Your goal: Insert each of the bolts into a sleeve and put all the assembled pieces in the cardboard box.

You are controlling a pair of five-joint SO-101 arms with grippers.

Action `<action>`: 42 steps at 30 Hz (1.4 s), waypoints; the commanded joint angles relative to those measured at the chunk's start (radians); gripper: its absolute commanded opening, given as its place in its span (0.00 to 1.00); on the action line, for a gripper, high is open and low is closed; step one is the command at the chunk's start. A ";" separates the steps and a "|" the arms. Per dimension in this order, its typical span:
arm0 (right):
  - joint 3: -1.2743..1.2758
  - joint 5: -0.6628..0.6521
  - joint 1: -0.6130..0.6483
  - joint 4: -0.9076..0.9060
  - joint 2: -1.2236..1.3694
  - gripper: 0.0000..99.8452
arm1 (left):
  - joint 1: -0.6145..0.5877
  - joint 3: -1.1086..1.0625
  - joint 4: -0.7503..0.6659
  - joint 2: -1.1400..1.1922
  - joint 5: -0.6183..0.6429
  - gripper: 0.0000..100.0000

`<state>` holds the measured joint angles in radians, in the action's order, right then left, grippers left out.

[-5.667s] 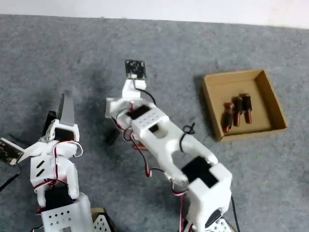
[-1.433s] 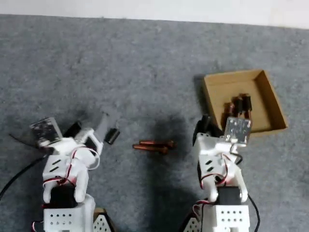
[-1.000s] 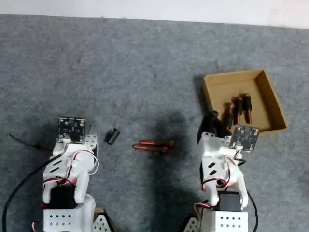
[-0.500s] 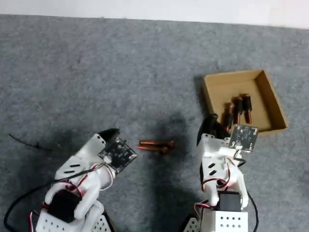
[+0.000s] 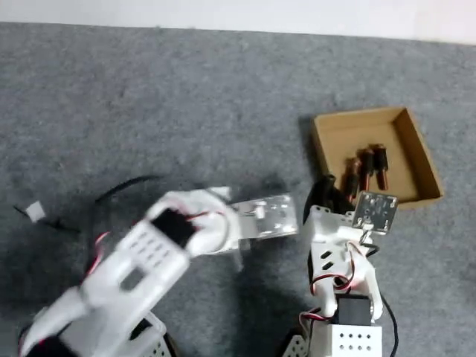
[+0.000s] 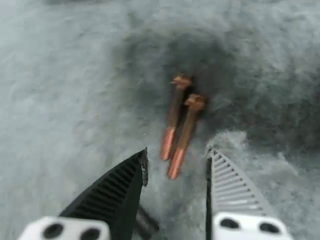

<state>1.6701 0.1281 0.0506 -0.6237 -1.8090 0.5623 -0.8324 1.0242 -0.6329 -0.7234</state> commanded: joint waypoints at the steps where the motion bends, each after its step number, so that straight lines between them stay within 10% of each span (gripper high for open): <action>1: 0.045 0.011 -0.035 -0.001 -0.013 0.00 | 0.048 0.160 -0.026 0.243 -0.049 0.19; 42: 0.045 0.006 -0.085 -0.050 -0.013 0.00 | 0.077 0.481 -0.106 0.860 -0.127 0.19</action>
<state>1.6701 0.1327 -0.0276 -0.6774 -1.8059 0.6529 -0.3537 0.9244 0.2064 -0.8508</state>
